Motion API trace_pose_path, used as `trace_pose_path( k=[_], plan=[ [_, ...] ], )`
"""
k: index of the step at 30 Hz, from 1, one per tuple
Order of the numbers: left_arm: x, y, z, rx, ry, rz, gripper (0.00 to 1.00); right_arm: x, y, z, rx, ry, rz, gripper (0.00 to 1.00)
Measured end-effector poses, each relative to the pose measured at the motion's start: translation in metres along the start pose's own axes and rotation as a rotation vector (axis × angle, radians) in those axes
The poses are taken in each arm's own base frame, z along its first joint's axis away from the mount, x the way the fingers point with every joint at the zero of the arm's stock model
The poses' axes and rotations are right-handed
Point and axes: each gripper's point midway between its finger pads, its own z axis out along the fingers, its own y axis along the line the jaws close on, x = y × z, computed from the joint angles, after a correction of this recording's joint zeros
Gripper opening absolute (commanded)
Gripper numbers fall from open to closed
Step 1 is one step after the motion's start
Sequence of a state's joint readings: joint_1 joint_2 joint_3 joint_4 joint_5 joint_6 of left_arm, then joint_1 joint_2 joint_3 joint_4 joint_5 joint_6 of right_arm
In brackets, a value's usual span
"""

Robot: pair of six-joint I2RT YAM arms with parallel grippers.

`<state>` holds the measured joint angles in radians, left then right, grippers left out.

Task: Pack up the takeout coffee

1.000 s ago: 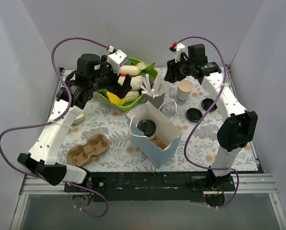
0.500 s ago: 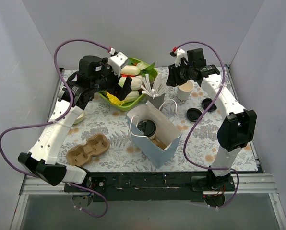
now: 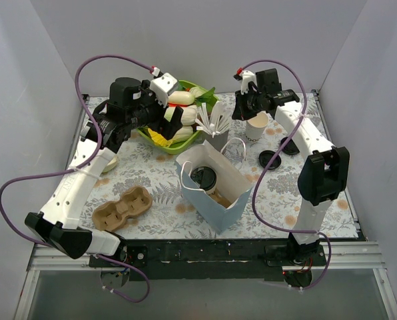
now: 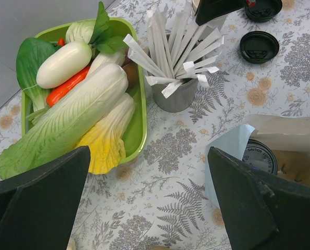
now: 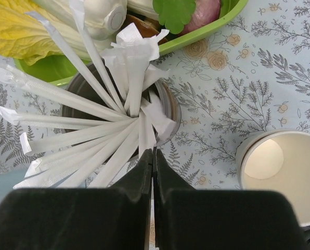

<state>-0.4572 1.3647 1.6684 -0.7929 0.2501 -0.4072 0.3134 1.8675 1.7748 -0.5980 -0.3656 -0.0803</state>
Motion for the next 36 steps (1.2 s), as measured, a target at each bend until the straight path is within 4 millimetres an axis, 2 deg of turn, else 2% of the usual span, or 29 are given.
trace_pose_path(
  k=[7, 11, 13, 17, 20, 22, 24, 26, 30, 33, 36],
  plan=[
    [0.002, 0.000, -0.001, 0.000, 0.001, 0.003, 0.98, -0.005, 0.005, -0.008, -0.007, -0.015, -0.010, 0.01],
    [0.003, 0.000, -0.002, -0.002, -0.001, 0.003, 0.98, -0.020, 0.016, -0.037, -0.012, -0.059, -0.045, 0.01],
    [0.005, 0.001, -0.002, -0.002, 0.000, 0.000, 0.98, -0.036, 0.025, -0.060, -0.010, -0.104, -0.080, 0.01],
    [0.010, 0.006, 0.001, -0.009, 0.000, -0.013, 0.98, -0.077, 0.052, -0.118, -0.022, -0.233, -0.194, 0.01],
    [0.013, 0.012, 0.006, -0.022, -0.006, -0.023, 0.98, -0.102, 0.079, -0.171, -0.035, -0.346, -0.303, 0.01],
    [0.017, 0.015, 0.011, -0.028, -0.008, -0.025, 0.98, -0.109, 0.101, -0.211, -0.052, -0.427, -0.376, 0.01],
    [0.023, 0.017, 0.017, -0.035, -0.002, -0.027, 0.98, -0.109, 0.127, -0.251, -0.077, -0.511, -0.444, 0.01],
    [0.029, 0.019, 0.024, -0.038, 0.006, -0.029, 0.98, -0.099, 0.155, -0.289, -0.116, -0.584, -0.507, 0.01],
    [0.036, 0.026, 0.037, -0.057, 0.022, -0.029, 0.98, -0.078, 0.203, -0.347, -0.217, -0.682, -0.597, 0.01],
    [0.038, 0.032, 0.042, -0.084, 0.026, -0.020, 0.98, -0.064, 0.226, -0.374, -0.286, -0.697, -0.626, 0.01],
    [0.040, 0.039, 0.045, -0.114, 0.031, -0.012, 0.98, -0.046, 0.233, -0.377, -0.325, -0.643, -0.621, 0.01]
  ],
)
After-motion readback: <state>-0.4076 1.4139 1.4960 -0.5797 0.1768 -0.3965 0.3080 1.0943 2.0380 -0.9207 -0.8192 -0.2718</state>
